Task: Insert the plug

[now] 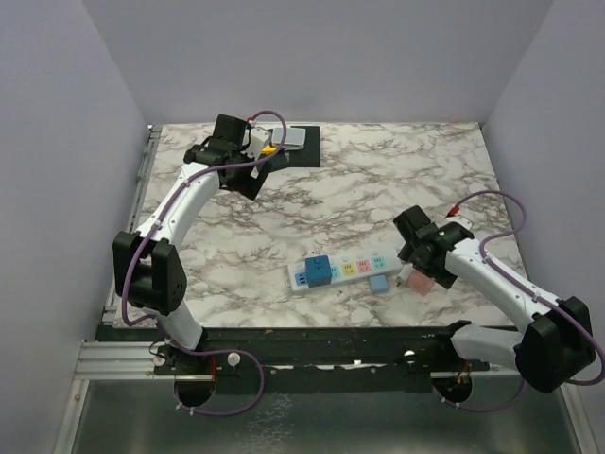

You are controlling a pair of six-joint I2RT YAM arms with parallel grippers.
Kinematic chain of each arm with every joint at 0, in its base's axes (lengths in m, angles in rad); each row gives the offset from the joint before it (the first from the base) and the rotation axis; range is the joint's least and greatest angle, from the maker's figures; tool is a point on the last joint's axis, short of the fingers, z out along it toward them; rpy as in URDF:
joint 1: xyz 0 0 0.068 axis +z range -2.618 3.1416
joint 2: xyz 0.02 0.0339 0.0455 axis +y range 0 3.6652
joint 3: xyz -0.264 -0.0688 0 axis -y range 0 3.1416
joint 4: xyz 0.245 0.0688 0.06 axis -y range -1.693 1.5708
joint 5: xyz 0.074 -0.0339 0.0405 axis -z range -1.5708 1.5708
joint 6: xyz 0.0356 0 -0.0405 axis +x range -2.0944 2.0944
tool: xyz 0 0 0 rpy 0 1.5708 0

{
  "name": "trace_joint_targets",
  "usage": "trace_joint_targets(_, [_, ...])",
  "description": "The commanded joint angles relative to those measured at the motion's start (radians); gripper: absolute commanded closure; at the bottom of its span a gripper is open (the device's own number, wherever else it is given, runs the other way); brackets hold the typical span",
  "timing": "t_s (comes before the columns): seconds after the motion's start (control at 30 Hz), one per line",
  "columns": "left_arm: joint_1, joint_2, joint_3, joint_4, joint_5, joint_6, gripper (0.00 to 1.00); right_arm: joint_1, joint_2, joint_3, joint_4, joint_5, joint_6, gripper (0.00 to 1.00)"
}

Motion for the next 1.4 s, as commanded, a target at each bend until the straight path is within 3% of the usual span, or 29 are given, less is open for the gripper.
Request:
trace_joint_targets(0.0, [-0.006,0.017,0.026,-0.018,0.006,-0.006,0.01,-0.071,-0.031,-0.076,0.108,-0.049,-0.099,0.03])
trace_joint_targets(0.27, [-0.006,0.018,0.039,-0.024,-0.008,0.001,0.01,-0.09,0.018,-0.15,0.183,-0.087,-0.085,0.19])
trace_joint_targets(0.4, [-0.006,0.016,0.044,-0.031,-0.01,0.001,0.01,-0.09,0.038,-0.153,0.214,-0.089,-0.076,0.44])
trace_joint_targets(0.57, [-0.007,0.01,0.055,-0.04,-0.019,0.016,0.01,-0.09,0.08,-0.097,0.277,-0.131,-0.158,0.68])
trace_joint_targets(0.7, [-0.007,0.012,0.081,-0.05,-0.036,0.04,0.01,-0.085,0.121,-0.006,0.26,-0.208,-0.247,0.81])
trace_joint_targets(0.87, [-0.007,0.003,0.093,-0.057,0.017,0.069,0.01,-0.082,0.038,0.084,0.111,-0.169,-0.304,0.82])
trace_joint_targets(0.97, [-0.009,-0.012,0.085,-0.056,0.129,0.1,0.01,-0.082,-0.022,0.121,0.064,-0.191,-0.364,0.82])
trace_joint_targets(1.07, [-0.009,-0.053,0.05,-0.039,0.301,0.181,0.01,-0.083,-0.034,0.181,0.08,-0.319,-0.466,0.83])
trace_joint_targets(1.23, [-0.009,-0.241,-0.123,0.029,0.63,0.504,0.01,-0.081,0.042,0.374,0.168,-0.66,-0.634,0.88])
trace_joint_targets(1.37, [-0.017,-0.486,-0.333,0.097,0.744,0.829,0.01,-0.079,0.129,0.511,0.224,-0.904,-0.729,0.9])
